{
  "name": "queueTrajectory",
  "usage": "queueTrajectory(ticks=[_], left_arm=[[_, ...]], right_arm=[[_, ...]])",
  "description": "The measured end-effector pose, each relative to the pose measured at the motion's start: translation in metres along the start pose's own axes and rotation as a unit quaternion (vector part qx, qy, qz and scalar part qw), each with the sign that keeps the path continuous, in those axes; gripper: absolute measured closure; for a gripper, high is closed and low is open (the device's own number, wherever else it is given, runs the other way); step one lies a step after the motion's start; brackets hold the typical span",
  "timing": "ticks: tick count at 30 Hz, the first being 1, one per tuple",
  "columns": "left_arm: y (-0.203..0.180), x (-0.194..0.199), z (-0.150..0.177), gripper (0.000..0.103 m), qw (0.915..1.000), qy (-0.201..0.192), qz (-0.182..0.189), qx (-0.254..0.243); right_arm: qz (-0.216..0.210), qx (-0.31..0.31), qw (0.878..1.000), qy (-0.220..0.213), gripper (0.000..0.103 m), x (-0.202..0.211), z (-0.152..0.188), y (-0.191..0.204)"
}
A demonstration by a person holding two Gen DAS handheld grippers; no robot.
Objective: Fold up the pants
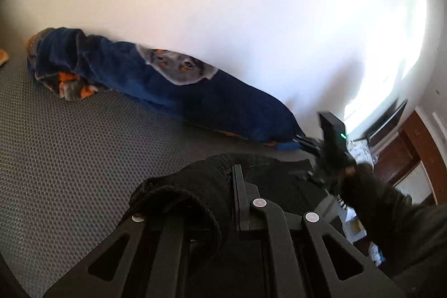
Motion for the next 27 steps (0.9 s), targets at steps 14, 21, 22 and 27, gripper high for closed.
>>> queueTrajectory(ticks=[14, 21, 22, 27], left_arm=[[0.001, 0.005, 0.004, 0.094, 0.9996, -0.004, -0.028, -0.006], [0.01, 0.0, 0.006, 0.094, 0.9991, -0.001, -0.042, -0.002], [0.011, -0.001, 0.006, 0.094, 0.999, -0.002, -0.044, 0.001], [0.021, -0.005, 0.006, 0.094, 0.9982, 0.0, -0.06, 0.012]], right_arm=[[-0.123, 0.084, 0.979, 0.14, 0.042, -0.046, 0.028, -0.008], [-0.084, 0.042, 0.986, 0.135, 0.081, -0.028, 0.068, -0.047], [-0.075, 0.037, 0.988, 0.134, 0.087, -0.026, 0.071, -0.049], [-0.01, 0.032, 0.994, 0.104, 0.094, -0.008, 0.075, -0.042]])
Point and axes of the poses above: each gripper's, at about its wrist camera, not at the fingertips, and x roughly against the way its jaws point, y to its left, z to its underside, the point moved 8 cm from there along -x, roughly the way its jaws point, and after that the axes turned 9 degrees about x, right-handed, at the moved point
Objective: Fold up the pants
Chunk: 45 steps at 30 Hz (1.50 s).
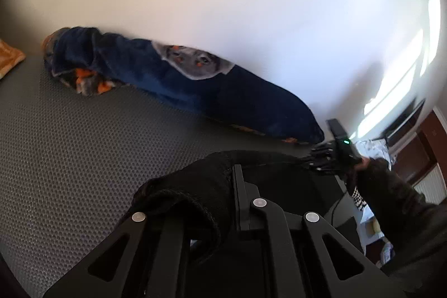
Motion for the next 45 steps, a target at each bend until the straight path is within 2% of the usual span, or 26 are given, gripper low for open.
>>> queueTrajectory(ticks=[3, 9, 12, 15, 21, 24, 27, 28, 29, 35, 36, 38, 39, 40, 42, 43, 45], left_arm=[[0.0, 0.006, 0.006, 0.094, 0.9999, 0.006, -0.009, -0.005], [-0.015, 0.034, 0.033, 0.094, 0.999, 0.019, -0.013, -0.038], [-0.023, 0.051, 0.054, 0.091, 0.9986, 0.031, -0.007, -0.042], [-0.027, 0.066, 0.082, 0.089, 0.9968, 0.045, -0.017, -0.064], [-0.012, 0.083, 0.153, 0.086, 0.9937, 0.091, -0.035, -0.057], [-0.002, 0.085, 0.182, 0.084, 0.9904, 0.109, -0.056, -0.063], [0.021, 0.081, 0.211, 0.082, 0.9844, 0.14, -0.092, -0.054], [0.027, 0.08, 0.217, 0.077, 0.9823, 0.145, -0.107, -0.051], [0.032, 0.078, 0.224, 0.077, 0.9793, 0.154, -0.122, -0.047], [0.023, 0.096, 0.235, 0.074, 0.9816, 0.147, -0.122, -0.016], [0.021, 0.101, 0.236, 0.072, 0.9818, 0.146, -0.12, -0.016], [0.022, 0.113, 0.24, 0.047, 0.98, 0.147, -0.133, -0.018], [0.024, 0.121, 0.242, 0.016, 0.9784, 0.141, -0.15, -0.013], [0.026, 0.129, 0.24, 0.011, 0.9803, 0.126, -0.152, -0.011], [0.025, 0.145, 0.235, 0.011, 0.9838, 0.096, -0.151, 0.0], [0.026, 0.154, 0.233, 0.011, 0.9848, 0.085, -0.15, 0.024], [0.025, 0.169, 0.229, 0.011, 0.9882, 0.054, -0.119, 0.08]], right_arm=[[0.044, -0.025, 0.998, -0.033, 0.095, 0.024, 0.008, 0.002], [0.11, -0.046, 0.991, -0.067, 0.095, 0.085, 0.032, 0.049], [0.12, -0.06, 0.988, -0.077, 0.095, 0.109, 0.052, 0.079], [0.12, -0.069, 0.988, -0.07, 0.096, 0.117, 0.073, 0.116], [0.087, -0.101, 0.989, -0.063, 0.096, 0.104, 0.117, 0.181], [0.068, -0.121, 0.989, -0.05, 0.096, 0.083, 0.132, 0.206], [0.056, -0.137, 0.988, -0.036, 0.096, 0.062, 0.148, 0.223], [0.057, -0.139, 0.988, -0.034, 0.096, 0.057, 0.152, 0.226], [0.061, -0.143, 0.987, -0.033, 0.096, 0.052, 0.154, 0.229], [0.075, -0.167, 0.983, -0.03, 0.096, 0.038, 0.153, 0.231], [0.078, -0.167, 0.982, -0.032, 0.096, 0.038, 0.152, 0.232], [0.082, -0.172, 0.981, -0.036, 0.095, 0.039, 0.151, 0.231], [0.083, -0.172, 0.981, -0.038, 0.095, 0.04, 0.152, 0.231], [0.084, -0.173, 0.98, -0.042, 0.095, 0.04, 0.152, 0.231], [0.085, -0.174, 0.98, -0.045, 0.095, 0.039, 0.151, 0.231], [0.085, -0.175, 0.98, -0.047, 0.094, 0.04, 0.152, 0.231], [0.085, -0.176, 0.979, -0.048, 0.094, 0.038, 0.153, 0.231]])
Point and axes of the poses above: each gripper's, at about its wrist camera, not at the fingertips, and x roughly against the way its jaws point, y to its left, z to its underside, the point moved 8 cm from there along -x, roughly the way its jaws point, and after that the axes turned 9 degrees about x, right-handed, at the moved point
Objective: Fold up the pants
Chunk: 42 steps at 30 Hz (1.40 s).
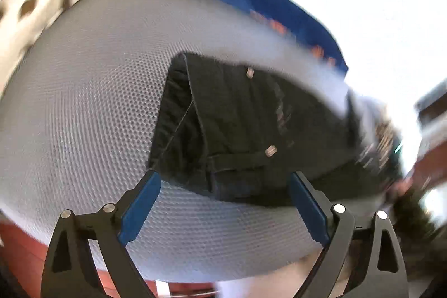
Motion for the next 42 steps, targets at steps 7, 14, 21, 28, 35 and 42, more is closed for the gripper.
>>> queueTrajectory(ticks=[7, 14, 21, 28, 35, 42], left_arm=[[0.003, -0.008, 0.027, 0.032, 0.986, 0.013, 0.032, 0.163], [0.021, -0.04, 0.027, 0.058, 0.9648, 0.016, 0.03, 0.261], [0.002, -0.029, 0.004, 0.08, 0.975, 0.018, 0.002, 0.221], [-0.018, -0.017, -0.03, 0.083, 0.9881, 0.013, -0.007, 0.153], [-0.03, -0.003, -0.06, 0.083, 0.9988, 0.0, -0.042, 0.026], [0.039, -0.041, -0.02, 0.082, 0.9927, 0.059, -0.052, 0.092]], right_arm=[[-0.004, -0.004, 1.0, -0.01, 0.094, 0.0, 0.002, -0.002], [-0.007, 0.001, 1.0, -0.012, 0.094, 0.002, 0.003, -0.003], [-0.008, -0.013, 1.0, -0.024, 0.094, 0.01, 0.004, -0.004], [-0.016, -0.017, 0.999, -0.028, 0.097, 0.021, 0.006, 0.007], [-0.042, -0.02, 0.998, -0.041, 0.097, 0.036, 0.019, 0.04], [-0.055, -0.024, 0.998, -0.024, 0.096, 0.017, 0.034, 0.058]])
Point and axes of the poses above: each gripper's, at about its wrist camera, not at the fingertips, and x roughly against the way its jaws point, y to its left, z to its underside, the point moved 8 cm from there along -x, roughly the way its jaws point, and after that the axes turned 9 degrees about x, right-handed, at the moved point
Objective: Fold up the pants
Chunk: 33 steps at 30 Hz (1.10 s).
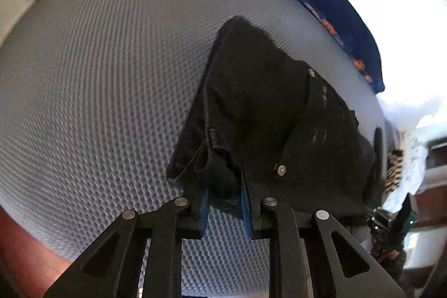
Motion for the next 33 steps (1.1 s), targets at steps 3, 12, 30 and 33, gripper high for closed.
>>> queueTrajectory(ticks=[3, 12, 30, 33], left_arm=[[0.0, 0.008, 0.003, 0.082, 0.9999, -0.006, 0.003, -0.014], [-0.017, 0.012, 0.017, 0.074, 0.9899, -0.071, -0.069, -0.101], [-0.158, 0.055, 0.105, 0.049, 0.8976, -0.226, -0.106, -0.363], [-0.198, 0.015, 0.141, 0.049, 0.8859, -0.183, -0.077, -0.419]], right_arm=[[-0.005, 0.0, 1.0, 0.004, 0.096, 0.002, 0.0, 0.001], [-0.012, -0.026, 1.0, 0.0, 0.093, -0.001, 0.002, 0.0], [0.001, -0.128, 0.985, -0.115, 0.056, 0.121, 0.027, -0.051], [-0.023, -0.213, 0.967, -0.138, 0.054, 0.141, 0.046, -0.085]])
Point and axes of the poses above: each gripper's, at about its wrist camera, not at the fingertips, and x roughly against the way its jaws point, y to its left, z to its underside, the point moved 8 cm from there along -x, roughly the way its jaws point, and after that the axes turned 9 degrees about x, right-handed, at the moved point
